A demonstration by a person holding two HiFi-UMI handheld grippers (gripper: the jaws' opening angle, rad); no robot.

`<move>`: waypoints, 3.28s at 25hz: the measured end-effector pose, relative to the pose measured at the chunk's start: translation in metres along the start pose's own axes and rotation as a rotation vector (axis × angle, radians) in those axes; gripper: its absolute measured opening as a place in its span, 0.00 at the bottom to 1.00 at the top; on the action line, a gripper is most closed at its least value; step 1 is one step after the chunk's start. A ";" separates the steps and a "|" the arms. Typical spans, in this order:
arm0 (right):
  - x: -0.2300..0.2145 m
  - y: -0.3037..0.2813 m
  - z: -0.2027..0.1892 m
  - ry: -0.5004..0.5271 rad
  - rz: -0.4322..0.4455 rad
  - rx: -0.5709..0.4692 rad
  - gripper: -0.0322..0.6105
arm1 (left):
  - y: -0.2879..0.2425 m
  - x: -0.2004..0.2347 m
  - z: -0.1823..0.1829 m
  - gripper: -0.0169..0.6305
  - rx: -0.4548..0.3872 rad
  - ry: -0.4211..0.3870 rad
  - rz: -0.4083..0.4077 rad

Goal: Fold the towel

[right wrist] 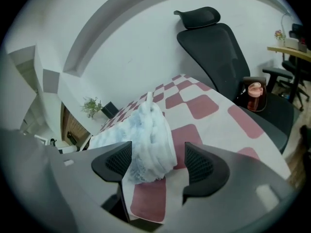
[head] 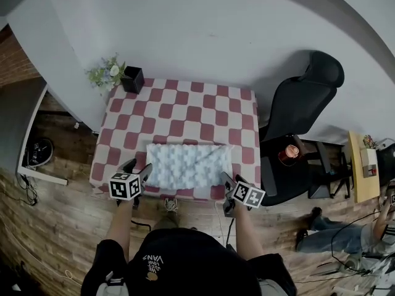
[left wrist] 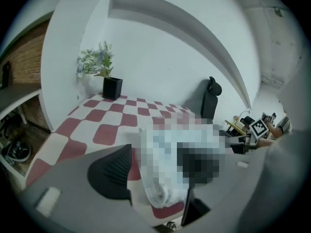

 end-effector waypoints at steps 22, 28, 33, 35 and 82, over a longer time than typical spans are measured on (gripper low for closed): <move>0.022 0.015 -0.023 0.437 -0.108 -0.075 0.12 | -0.008 -0.023 -0.063 0.44 0.158 -0.132 0.057; 0.013 0.022 -0.030 0.344 -0.096 -0.056 0.11 | -0.009 -0.018 -0.067 0.44 0.175 -0.115 0.064; 0.003 0.026 -0.044 0.253 -0.094 -0.042 0.12 | -0.011 -0.017 -0.069 0.44 0.184 -0.115 0.061; 0.000 0.028 -0.047 0.207 -0.098 -0.046 0.13 | -0.010 -0.017 -0.069 0.44 0.182 -0.115 0.060; 0.155 0.015 0.000 0.681 0.135 -0.163 0.13 | 0.022 -0.006 -0.080 0.44 0.050 0.035 0.027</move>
Point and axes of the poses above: the fingertips, and each gripper's own axes: y backward along the fingers, x to its left, z out of its top, the point moved 9 cm from there along y, backward along the fingers
